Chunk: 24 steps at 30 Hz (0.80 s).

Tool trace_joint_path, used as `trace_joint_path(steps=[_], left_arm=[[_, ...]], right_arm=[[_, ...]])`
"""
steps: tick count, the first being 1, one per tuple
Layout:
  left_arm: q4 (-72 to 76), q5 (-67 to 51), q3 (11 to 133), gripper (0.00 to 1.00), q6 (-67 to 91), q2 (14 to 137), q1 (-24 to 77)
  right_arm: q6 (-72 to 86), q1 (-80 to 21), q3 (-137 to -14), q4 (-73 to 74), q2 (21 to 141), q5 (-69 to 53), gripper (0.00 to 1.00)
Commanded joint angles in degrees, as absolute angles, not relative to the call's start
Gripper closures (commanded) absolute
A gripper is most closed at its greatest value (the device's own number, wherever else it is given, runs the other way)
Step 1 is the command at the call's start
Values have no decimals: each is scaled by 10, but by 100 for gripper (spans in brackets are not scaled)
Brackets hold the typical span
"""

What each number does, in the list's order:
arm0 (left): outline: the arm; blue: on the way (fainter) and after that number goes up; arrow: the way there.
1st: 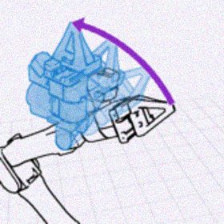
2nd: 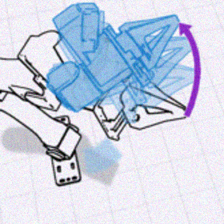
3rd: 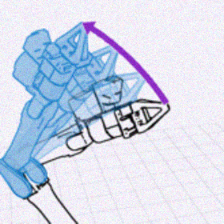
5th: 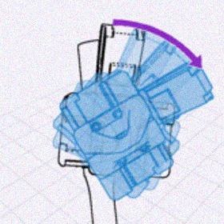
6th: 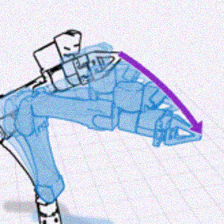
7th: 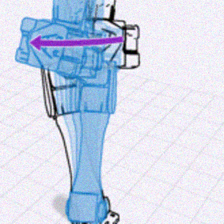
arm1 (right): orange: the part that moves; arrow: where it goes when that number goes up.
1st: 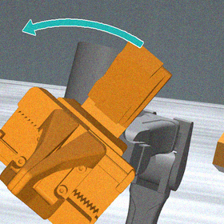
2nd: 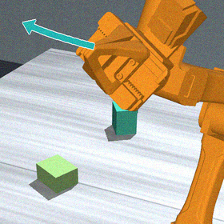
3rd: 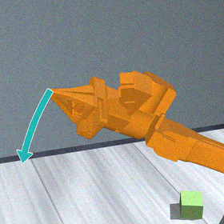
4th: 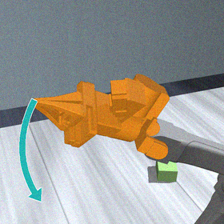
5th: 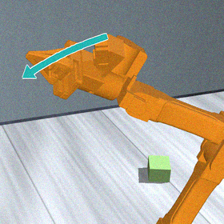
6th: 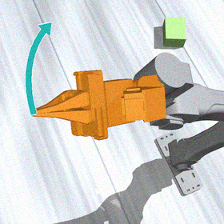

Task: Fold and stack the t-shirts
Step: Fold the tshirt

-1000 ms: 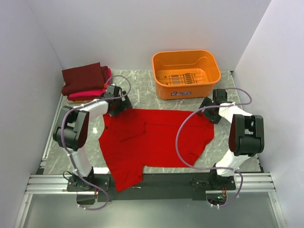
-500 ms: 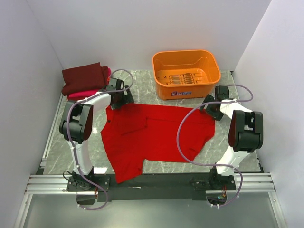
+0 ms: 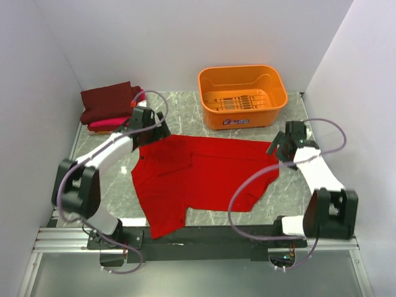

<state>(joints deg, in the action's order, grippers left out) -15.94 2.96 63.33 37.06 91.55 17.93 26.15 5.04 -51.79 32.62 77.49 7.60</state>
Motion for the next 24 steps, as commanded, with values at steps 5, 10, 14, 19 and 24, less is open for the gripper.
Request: trace_joint_path(steps=[5, 10, 14, 19, 24], left_arm=[[-108, 5, 508, 0, 403, 828, 230], [-103, 17, 499, 1, 415, 853, 229], [-101, 15, 490, 1, 436, 876, 229], [-94, 27, 459, 1, 468, 888, 229], [-108, 23, 440, 1, 489, 908, 229]], right_arm=[[348, -194, -466, 361, 700, 2, 8], [384, -309, -517, 310, 816, -19, 8], [423, -330, -510, 332, 858, -1, 8], [467, -311, -438, 373, 820, 38, 7], [487, -226, -354, 408, 746, 48, 6]])
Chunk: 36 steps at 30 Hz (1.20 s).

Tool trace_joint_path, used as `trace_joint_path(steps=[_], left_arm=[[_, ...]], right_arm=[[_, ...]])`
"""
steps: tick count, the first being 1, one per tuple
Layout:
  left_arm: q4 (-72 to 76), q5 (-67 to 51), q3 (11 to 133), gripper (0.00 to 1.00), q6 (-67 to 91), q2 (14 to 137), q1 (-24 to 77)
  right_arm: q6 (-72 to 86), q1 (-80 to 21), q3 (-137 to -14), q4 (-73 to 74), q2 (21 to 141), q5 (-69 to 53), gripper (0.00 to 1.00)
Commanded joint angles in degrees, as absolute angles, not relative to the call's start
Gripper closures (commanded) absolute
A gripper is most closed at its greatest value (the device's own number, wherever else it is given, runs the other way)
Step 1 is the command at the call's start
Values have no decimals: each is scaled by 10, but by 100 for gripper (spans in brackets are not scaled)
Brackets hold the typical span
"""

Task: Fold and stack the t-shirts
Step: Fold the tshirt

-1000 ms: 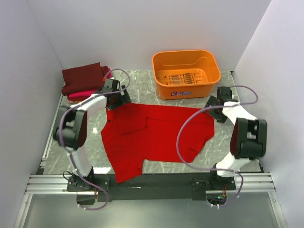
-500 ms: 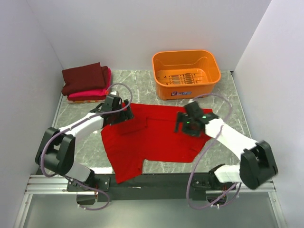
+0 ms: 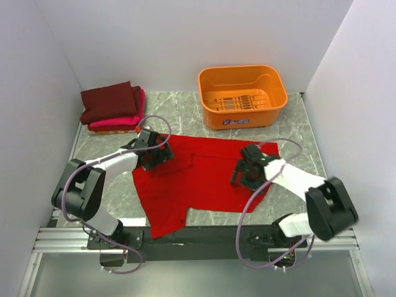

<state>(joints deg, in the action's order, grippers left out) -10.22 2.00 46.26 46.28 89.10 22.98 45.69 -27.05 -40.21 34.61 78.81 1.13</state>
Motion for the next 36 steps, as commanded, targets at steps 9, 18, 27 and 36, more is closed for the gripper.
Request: trace_joint_path(steps=[9, 18, 27, 36], left_arm=[[-155, 68, 452, 1, 499, 929, 229], [-184, 60, 475, 1, 471, 862, 230], [-189, 63, 550, 1, 441, 853, 230], [-207, 68, 652, 1, 422, 987, 229]], right_arm=[[504, -20, -326, 513, 538, 97, 3], [431, -3, -375, 475, 479, 47, 2], [303, -5, -453, 329, 696, 39, 4], [294, -5, -516, 259, 901, 72, 6]])
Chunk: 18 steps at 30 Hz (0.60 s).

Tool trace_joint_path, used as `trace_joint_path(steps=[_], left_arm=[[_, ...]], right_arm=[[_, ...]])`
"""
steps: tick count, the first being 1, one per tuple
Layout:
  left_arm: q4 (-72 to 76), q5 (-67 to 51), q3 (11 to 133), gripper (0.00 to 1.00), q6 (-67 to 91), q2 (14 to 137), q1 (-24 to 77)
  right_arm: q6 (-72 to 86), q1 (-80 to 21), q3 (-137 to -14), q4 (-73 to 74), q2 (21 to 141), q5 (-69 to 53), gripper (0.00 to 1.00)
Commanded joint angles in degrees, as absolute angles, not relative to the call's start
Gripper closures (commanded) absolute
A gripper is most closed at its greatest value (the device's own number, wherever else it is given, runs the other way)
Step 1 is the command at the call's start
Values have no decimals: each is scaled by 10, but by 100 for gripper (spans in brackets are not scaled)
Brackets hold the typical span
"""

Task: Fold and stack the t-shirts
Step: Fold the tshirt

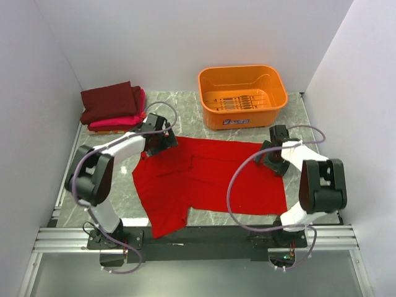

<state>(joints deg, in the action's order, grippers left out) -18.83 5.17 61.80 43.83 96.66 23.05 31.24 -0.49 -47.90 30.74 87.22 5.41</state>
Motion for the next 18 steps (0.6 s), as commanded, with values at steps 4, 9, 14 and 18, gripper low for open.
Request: trace_joint_path(steps=[4, 9, 14, 18], left_arm=[[-188, 60, 663, 1, 417, 1023, 223], [-195, 54, 689, 1, 417, 1072, 202], [-199, 50, 714, 1, 412, 1106, 184], [-205, 48, 742, 1, 403, 1119, 184]], right_arm=[[292, -4, -553, 260, 973, 69, 6], [290, -3, -598, 265, 1021, 69, 6], [287, -3, -613, 285, 1028, 77, 6], [280, -3, -616, 290, 1016, 77, 5]])
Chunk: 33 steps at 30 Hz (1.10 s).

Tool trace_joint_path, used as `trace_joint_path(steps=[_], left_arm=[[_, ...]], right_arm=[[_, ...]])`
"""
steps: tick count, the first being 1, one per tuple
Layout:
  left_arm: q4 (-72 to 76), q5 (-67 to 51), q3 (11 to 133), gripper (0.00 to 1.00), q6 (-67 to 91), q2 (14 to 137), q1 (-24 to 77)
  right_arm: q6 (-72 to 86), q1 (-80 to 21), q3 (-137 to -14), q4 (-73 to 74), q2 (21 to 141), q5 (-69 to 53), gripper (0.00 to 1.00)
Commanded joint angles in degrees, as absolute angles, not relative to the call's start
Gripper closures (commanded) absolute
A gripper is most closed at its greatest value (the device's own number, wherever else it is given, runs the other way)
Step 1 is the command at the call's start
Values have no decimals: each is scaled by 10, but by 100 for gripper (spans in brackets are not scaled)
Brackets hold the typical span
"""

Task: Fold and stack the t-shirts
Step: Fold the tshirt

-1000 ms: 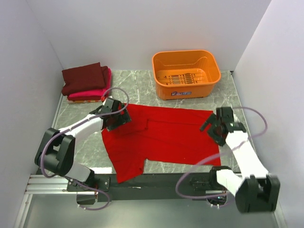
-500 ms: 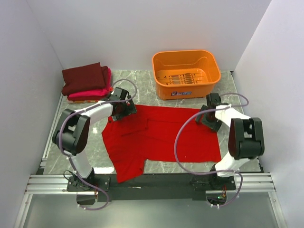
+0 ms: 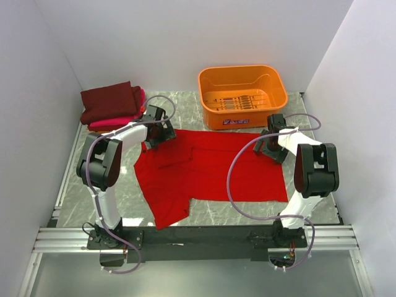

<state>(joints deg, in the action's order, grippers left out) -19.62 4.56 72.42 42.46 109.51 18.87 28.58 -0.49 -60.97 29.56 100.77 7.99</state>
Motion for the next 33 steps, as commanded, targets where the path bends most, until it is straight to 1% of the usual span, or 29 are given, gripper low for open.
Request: trace_joint_path(steps=[1, 3, 5, 8, 10, 14, 18, 19, 20, 22, 27, 29, 30, 32, 33], left_arm=[[-210, 44, 744, 1, 401, 1113, 184], [-212, 40, 733, 1, 399, 1096, 184], [-207, 39, 712, 0, 403, 1050, 185], [-221, 40, 671, 1, 418, 981, 192], [-240, 63, 640, 1, 428, 927, 205], [-307, 98, 580, 1, 480, 837, 256], [-378, 101, 470, 1, 543, 732, 308], [-390, 103, 452, 1, 581, 696, 318], [-400, 96, 416, 1, 594, 682, 335], [-433, 79, 388, 1, 621, 646, 350], [-465, 6, 318, 1, 702, 586, 418], [-478, -8, 296, 4, 728, 569, 434], [-476, -33, 287, 9, 735, 565, 439], [-465, -64, 264, 14, 746, 555, 453], [-464, -79, 258, 20, 752, 552, 458]], right_arm=[[278, -3, -615, 289, 1011, 70, 5], [279, -3, -609, 291, 998, 56, 5], [280, -3, -602, 297, 963, 51, 6], [289, -3, -571, 294, 896, 43, 6], [301, -3, -545, 294, 839, 50, 6], [314, -3, -493, 278, 746, 68, 6], [330, -3, -459, 275, 673, 101, 5], [333, -3, -454, 271, 662, 105, 5], [334, -3, -449, 268, 654, 115, 5], [334, -3, -442, 267, 637, 120, 5], [323, -3, -443, 273, 635, 123, 5], [321, -3, -446, 285, 638, 127, 5], [322, -3, -445, 288, 640, 129, 5], [326, 12, -442, 292, 640, 133, 5], [331, 16, -441, 298, 640, 134, 5]])
